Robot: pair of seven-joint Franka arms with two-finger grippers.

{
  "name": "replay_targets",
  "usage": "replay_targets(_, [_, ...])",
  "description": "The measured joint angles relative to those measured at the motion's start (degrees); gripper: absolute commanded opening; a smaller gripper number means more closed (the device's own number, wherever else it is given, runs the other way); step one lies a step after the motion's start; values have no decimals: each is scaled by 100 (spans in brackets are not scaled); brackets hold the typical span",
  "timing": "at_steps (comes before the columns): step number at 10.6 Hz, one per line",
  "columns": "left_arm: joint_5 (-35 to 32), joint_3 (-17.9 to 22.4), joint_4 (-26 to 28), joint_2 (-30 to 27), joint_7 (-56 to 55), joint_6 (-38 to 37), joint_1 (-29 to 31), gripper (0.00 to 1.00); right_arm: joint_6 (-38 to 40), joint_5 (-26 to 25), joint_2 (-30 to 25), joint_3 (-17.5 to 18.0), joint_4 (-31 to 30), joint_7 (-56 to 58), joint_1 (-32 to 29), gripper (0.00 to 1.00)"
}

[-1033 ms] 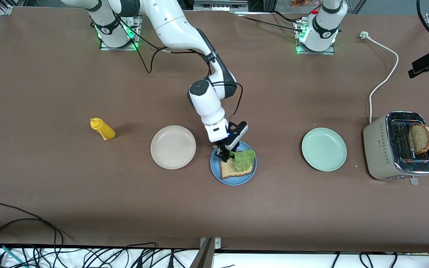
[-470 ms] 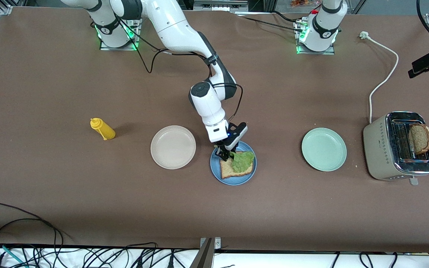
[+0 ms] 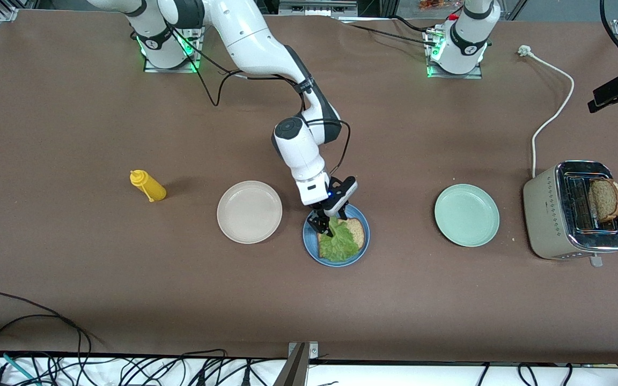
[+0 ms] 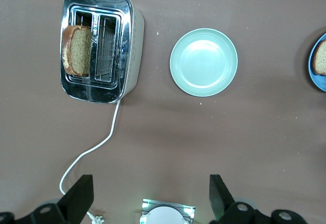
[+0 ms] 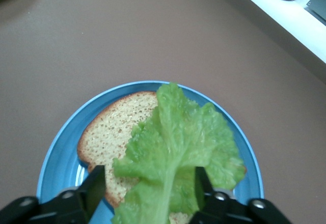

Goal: Make sandwich in blue plate with both arms
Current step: 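Withdraw the right gripper from the plate toward the mustard bottle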

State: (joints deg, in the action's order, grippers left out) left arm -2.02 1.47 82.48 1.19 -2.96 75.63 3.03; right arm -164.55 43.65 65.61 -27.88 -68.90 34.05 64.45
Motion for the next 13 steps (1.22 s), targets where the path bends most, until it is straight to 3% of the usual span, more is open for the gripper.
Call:
replay_targets(4, [0, 0, 0, 0, 0, 4, 0, 100, 32, 1, -97, -9, 84, -23, 0, 100])
replay_targets(7, [1, -1, 0, 1, 0, 7, -1, 100, 659, 11, -490, -66, -1, -71, -30, 100])
replay_targets(10, [1, -4, 0, 3, 0, 11, -3, 100, 1925, 21, -1557, -446, -557, -93, -74, 100])
replay_targets(13, [2, -6, 0, 4, 0, 13, -3, 100, 3703, 21, -2708, -1212, -1112, -14, -96, 100])
